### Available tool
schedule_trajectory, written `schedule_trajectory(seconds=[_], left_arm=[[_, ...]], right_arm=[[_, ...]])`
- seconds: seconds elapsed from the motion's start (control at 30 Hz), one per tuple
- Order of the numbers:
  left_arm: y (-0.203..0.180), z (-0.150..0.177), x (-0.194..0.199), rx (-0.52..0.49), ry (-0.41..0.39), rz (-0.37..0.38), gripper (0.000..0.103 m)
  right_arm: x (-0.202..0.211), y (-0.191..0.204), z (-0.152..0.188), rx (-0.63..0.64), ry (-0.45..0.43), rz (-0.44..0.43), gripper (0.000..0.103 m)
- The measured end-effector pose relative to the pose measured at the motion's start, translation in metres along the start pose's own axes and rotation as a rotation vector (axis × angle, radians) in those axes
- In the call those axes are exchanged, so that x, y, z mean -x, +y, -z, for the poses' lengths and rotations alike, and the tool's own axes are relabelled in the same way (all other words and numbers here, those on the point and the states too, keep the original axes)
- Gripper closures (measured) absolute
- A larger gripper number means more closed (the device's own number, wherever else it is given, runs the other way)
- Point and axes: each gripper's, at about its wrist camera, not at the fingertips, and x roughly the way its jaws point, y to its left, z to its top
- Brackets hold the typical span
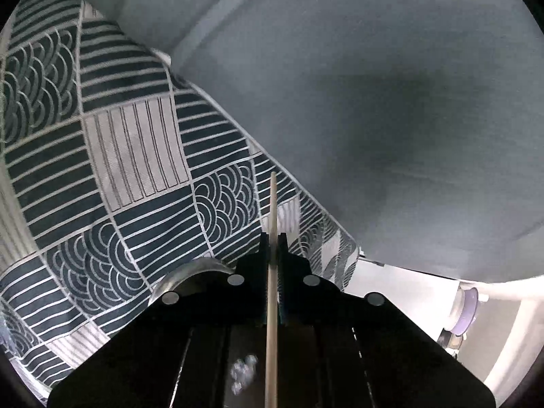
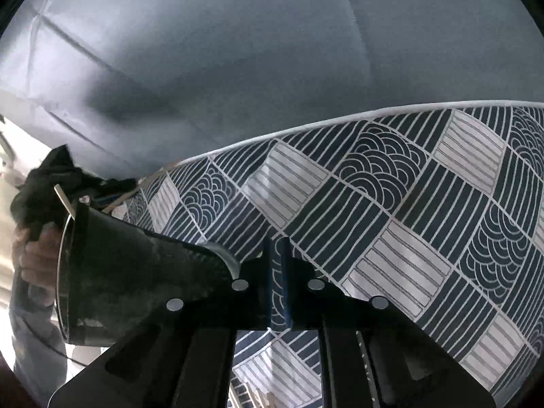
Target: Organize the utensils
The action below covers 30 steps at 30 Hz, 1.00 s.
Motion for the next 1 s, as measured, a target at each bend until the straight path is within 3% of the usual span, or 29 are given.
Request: schedule_trajectory(seconds=[0.27, 0.43, 0.8, 0.9, 1.0], left_arm=[[-0.018, 0.027, 0.036, -0.063, -0.074, 0.012, 0.098], [-0.046, 0.059, 0.060, -0.200, -0.153, -0.025, 0.098], [-0.087, 0.124, 0.074, -0.524, -0.465, 0.072, 0.098], [-0.082, 0.134, 0.068, -0.565, -0.544, 0.146, 0.098], [-0.077, 0.141, 0.062, -0.643, -0.670, 0.164, 0.098]], right_arm=[[0.031, 0.019, -0.004, 0.033, -0.065, -0.042, 0.096], [0.058, 0.055, -0.005, 0.137, -0.131, -0.059, 0.096], [0.090, 0.108, 0.011, 0.307, -0.226, -0.126, 0.096], [0.091, 0.117, 0.017, 0.363, -0.252, -0.129, 0.096], [0.084, 0.119, 0.020, 0.394, -0.256, -0.115, 0.096]])
